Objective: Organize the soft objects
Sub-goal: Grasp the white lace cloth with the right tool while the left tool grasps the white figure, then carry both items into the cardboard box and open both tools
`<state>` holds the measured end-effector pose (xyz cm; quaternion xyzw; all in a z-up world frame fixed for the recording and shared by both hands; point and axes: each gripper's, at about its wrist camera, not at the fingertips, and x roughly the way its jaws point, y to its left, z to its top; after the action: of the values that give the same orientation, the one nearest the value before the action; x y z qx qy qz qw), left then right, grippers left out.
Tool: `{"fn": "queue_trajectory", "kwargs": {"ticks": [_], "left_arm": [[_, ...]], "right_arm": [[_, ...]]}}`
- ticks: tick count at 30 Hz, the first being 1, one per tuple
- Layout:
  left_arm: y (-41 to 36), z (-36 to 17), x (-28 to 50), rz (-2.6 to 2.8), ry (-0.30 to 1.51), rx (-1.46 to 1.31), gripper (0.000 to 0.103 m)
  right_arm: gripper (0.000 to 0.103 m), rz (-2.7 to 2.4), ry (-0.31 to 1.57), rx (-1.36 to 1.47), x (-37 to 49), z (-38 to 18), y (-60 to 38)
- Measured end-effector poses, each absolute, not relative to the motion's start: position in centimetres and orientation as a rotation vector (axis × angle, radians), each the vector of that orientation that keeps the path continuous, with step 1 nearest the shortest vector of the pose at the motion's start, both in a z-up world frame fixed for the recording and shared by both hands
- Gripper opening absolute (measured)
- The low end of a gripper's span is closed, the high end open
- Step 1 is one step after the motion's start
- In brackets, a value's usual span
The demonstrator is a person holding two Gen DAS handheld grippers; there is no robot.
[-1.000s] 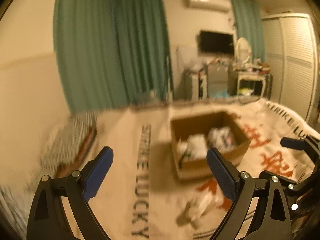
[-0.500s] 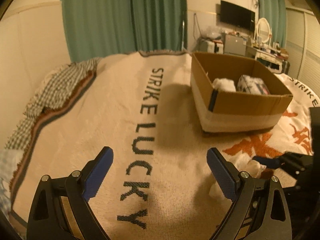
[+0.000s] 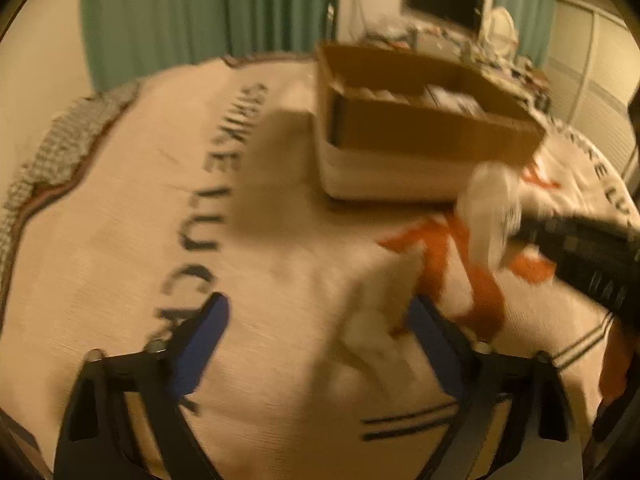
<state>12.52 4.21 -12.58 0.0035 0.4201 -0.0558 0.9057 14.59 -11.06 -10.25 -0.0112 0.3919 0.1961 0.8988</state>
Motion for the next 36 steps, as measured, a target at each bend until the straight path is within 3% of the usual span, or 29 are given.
{"fn": "queue_trajectory", "kwargs": {"ticks": [4, 10, 21, 36], "left_arm": [[2.7, -14.5, 13.7, -0.149, 0.959, -0.018, 0.073], [2.0, -15.9, 13.7, -0.171, 1.025, -0.007, 0.033], [0.9, -11.3, 9.8, -0.142, 0.916, -0.002, 0.031], [0.8, 0.2, 11.5, -0.097, 0.647, 0.043, 0.031]], "right_arm": [[0.012, 0.387, 0.818, -0.012, 14.5, -10.4, -12.3], [0.012, 0.388, 0.831, -0.014, 13.9, -11.2, -13.1], [0.012, 0.379, 0.777, 0.012, 11.6, -9.0, -13.7], [0.012, 0.384, 0.561, 0.010, 10.1, 1.9, -14.5]]}}
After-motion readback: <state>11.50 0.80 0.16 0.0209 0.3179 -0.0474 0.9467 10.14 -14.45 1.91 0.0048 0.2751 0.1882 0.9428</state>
